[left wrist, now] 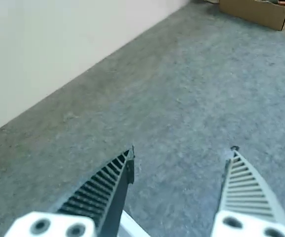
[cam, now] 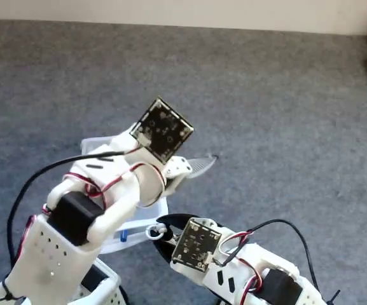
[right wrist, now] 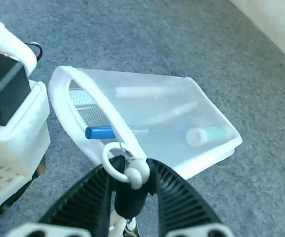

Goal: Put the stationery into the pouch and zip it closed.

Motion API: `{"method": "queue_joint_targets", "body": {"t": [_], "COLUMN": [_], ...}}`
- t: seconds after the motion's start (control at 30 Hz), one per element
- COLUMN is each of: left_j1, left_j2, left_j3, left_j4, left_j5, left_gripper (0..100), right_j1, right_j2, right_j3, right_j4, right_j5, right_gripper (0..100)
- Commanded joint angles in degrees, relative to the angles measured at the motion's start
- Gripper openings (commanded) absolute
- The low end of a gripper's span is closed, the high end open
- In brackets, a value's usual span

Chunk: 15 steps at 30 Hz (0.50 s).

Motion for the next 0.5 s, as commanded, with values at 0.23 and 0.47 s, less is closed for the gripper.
{"method": "queue_joint_targets", "body": {"t": [0.23,0.47], "left_j1": [-15.0,-21.0], "left_j2": [0.2,0.2], "left_j3": [-20.7,-31.7], "left_j4": [23.8,37.9], "left_j5": [1.0,0.9], "left_gripper": [26,26], "right_j1": [8.8,8.9], "right_j2": [-1.0,2.2], "right_j3": [-2.6,-3.1], "right_j4": [-12.3,-25.1], "right_j5": [-3.0,-3.0], "right_gripper": [0.4,0.4]}}
